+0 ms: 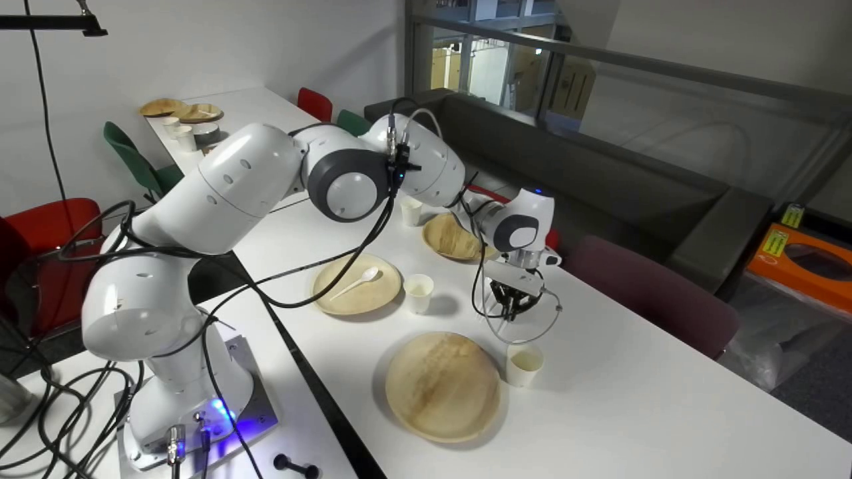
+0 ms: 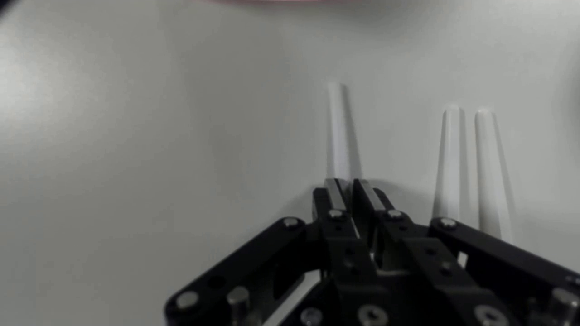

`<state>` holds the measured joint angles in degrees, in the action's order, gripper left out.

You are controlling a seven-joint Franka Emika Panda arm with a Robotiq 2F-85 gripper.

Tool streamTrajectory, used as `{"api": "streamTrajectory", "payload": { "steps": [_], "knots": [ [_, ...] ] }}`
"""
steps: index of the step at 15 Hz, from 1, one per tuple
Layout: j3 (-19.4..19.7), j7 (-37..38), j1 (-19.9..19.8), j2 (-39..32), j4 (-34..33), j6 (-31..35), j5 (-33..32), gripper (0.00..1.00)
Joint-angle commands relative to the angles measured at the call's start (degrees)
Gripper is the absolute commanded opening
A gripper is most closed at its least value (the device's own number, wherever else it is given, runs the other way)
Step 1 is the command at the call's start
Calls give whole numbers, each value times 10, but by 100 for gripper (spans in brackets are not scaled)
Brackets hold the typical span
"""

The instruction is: Put one spoon on the right plate

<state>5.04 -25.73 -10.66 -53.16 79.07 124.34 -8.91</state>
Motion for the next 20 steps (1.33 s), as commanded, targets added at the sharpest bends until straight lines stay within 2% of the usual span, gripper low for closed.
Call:
{"api": "streamTrajectory", "payload": {
  "steps": [1,3,4,12,13,15,16,17,19,20],
  "knots": [
    [-11,-20,-15,15,10,6,-10,13],
    [-11,-20,-15,16,12,8,-11,14],
    [-10,-19,-14,18,14,10,-11,18],
    [-7,-18,-12,40,39,41,-18,18],
    [-8,-19,-13,41,39,42,-19,16],
    [-8,-19,-14,43,39,40,-19,4],
    [-8,-19,-14,42,37,39,-19,7],
    [-8,-19,-14,41,36,38,-19,32],
    [-9,-20,-14,39,32,34,-19,34],
    [-9,-20,-15,37,30,33,-18,41]
  ]
}}
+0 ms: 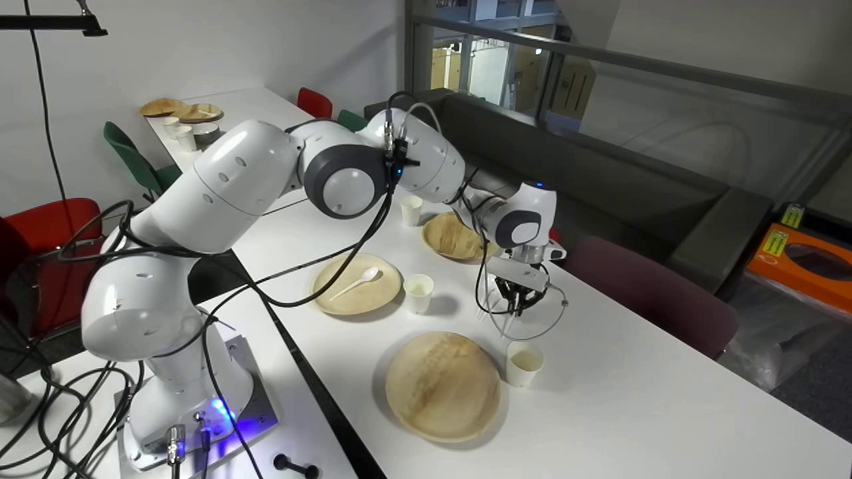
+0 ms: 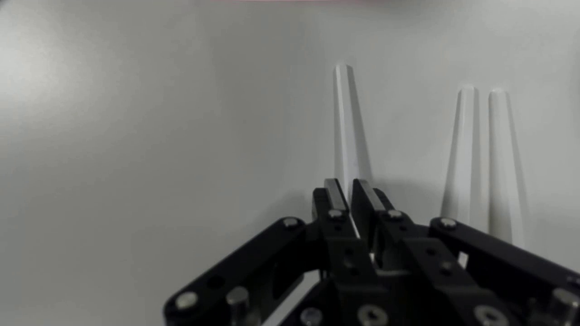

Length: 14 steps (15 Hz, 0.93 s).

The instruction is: Put one spoon on the right plate

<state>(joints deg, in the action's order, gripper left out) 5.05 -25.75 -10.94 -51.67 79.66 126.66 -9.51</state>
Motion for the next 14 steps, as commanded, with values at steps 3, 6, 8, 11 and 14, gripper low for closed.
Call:
{"api": "streamTrajectory", "payload": {
  "steps": [3,6,8,11,14],
  "knots": [
    [-10,-20,-12,20,22,7,-11,63],
    [-10,-21,-13,17,17,4,-11,67],
    [-11,-21,-13,13,14,2,-10,57],
    [-12,-22,-14,5,6,-3,-9,48],
    [-12,-22,-14,2,5,-4,-9,52]
  ]
}}
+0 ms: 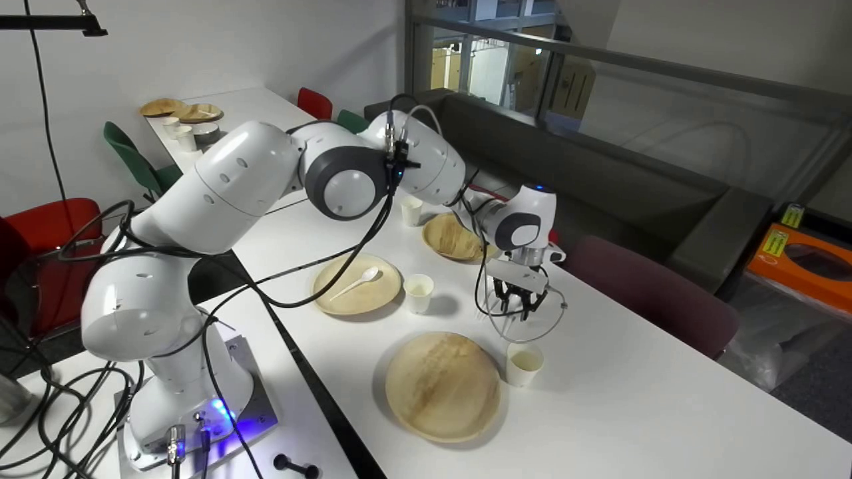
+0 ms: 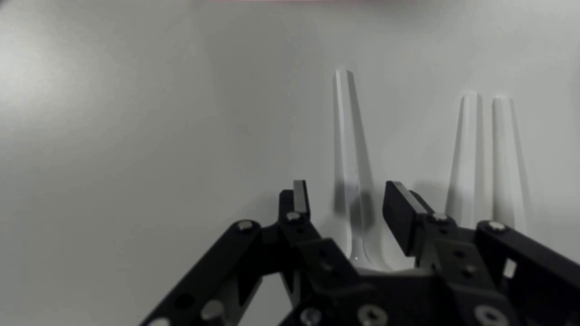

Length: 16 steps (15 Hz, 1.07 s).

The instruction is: Put one spoon on the right plate

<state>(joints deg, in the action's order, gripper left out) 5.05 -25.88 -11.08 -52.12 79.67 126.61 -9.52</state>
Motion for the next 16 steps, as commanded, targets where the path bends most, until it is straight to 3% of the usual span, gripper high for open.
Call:
{"api": "streamTrajectory", "payload": {
  "steps": [1,2,4,7,9,16],
  "knots": [
    [-12,-21,-12,7,5,-3,-9,53],
    [-12,-21,-13,7,6,-2,-9,51],
    [-12,-21,-13,7,6,-2,-8,36],
    [-12,-22,-13,7,7,-1,-9,26],
    [-13,-23,-13,7,8,0,-8,32],
    [-14,-35,-17,4,5,-2,-7,32]
  ]
}}
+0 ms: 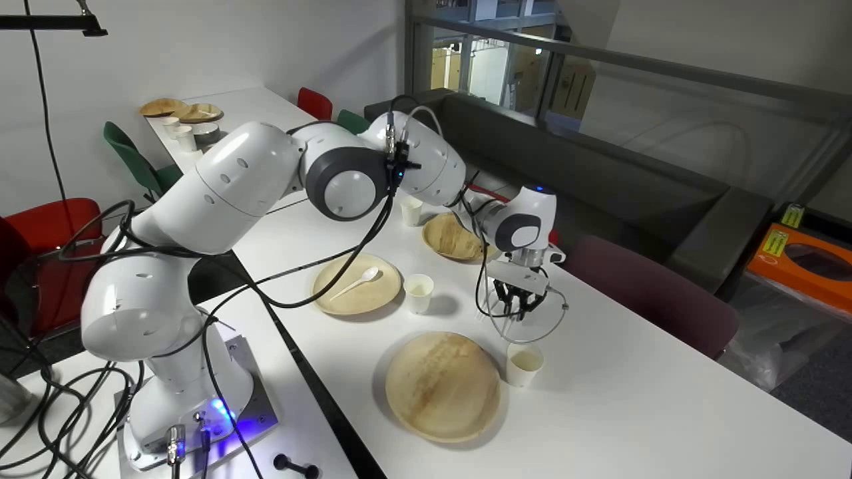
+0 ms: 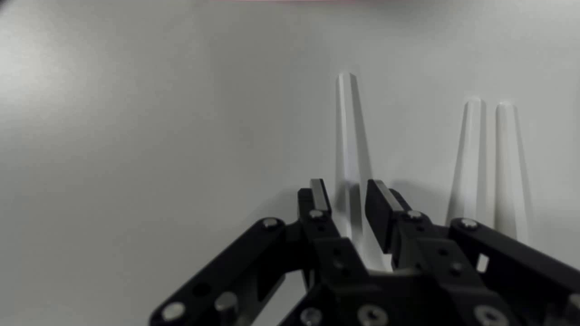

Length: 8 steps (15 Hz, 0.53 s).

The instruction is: Put one spoon on the right plate

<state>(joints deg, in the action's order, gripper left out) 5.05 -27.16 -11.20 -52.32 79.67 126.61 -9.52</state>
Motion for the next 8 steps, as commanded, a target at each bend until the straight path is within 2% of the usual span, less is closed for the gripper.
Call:
{"api": "streamTrajectory", "payload": {
  "steps": [1,2,3,5,8],
  "knots": [
    [-14,-24,-15,6,5,-1,-7,31],
    [-14,-26,-15,5,6,-1,-8,28],
    [-14,-28,-16,5,6,-1,-7,7],
    [-15,-30,-17,5,6,-1,-7,1],
    [-14,-32,-17,4,5,-1,-7,1]
  ]
}}
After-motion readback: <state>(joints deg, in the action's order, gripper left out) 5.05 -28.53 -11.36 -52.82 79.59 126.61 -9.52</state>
